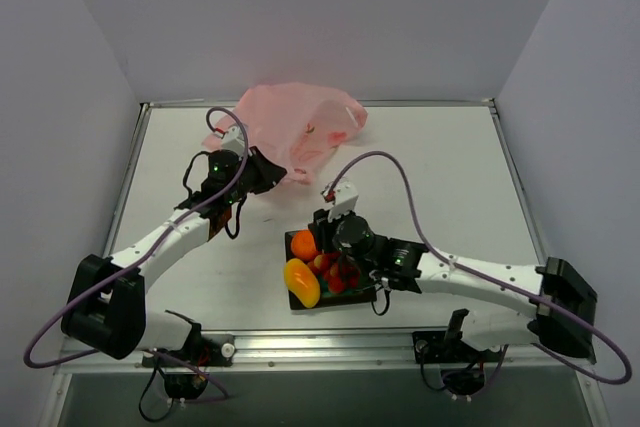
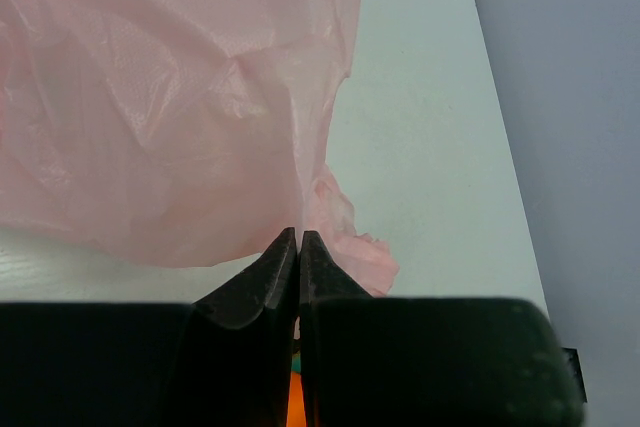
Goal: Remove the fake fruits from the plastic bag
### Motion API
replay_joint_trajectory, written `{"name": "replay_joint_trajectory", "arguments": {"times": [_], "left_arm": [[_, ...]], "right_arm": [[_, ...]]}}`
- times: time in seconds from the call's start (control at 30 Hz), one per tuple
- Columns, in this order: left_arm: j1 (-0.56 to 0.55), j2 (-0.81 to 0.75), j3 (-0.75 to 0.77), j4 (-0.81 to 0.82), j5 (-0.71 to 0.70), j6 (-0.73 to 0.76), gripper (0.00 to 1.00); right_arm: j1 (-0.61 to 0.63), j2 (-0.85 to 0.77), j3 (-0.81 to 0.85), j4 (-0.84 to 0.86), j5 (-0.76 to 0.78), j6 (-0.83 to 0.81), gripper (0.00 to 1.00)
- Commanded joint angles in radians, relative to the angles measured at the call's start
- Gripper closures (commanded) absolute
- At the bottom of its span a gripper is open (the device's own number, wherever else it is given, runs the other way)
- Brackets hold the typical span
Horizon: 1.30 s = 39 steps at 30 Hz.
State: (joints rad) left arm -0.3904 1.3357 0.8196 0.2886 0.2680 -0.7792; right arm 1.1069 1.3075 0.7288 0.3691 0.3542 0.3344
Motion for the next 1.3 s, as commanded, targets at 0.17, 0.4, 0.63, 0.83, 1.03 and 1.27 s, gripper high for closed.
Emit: {"name": "replay_joint_trajectory", "arguments": {"times": [0.17, 0.4, 0.63, 0.83, 1.03, 1.27], "left_arm": [[0.004, -0.05, 0.016, -0.025, 0.025, -0.009, 0.86], [0.004, -0.193, 0.033, -0.189, -0.021, 0.035, 0.06], [0.005, -0.417, 0.144, -0.579, -0.137, 0.162, 0.06], [0.007, -0.613, 0.257, -0.801, -0.265, 0.291, 0.06], [0.007, -0.731, 0.319, -0.875, -0.362, 0.366, 0.06], [0.008, -0.748, 0.254, -0.839, -0.359, 0.354, 0.06]], "right_arm": [[-0.002, -0.391, 0.024, -0.058, 0.305, -0.047, 0.96], [-0.007, -0.583, -0.012, -0.101, 0.557, -0.063, 0.75], [-0.007, -0.847, -0.066, -0.188, 0.793, -0.061, 0.0], [-0.004, -0.948, -0.08, -0.211, 0.842, -0.023, 0.0], [-0.002, -0.927, -0.06, -0.213, 0.861, -0.023, 0.0], [-0.004, -0.875, -0.045, -0.213, 0.885, -0.018, 0.0]]}}
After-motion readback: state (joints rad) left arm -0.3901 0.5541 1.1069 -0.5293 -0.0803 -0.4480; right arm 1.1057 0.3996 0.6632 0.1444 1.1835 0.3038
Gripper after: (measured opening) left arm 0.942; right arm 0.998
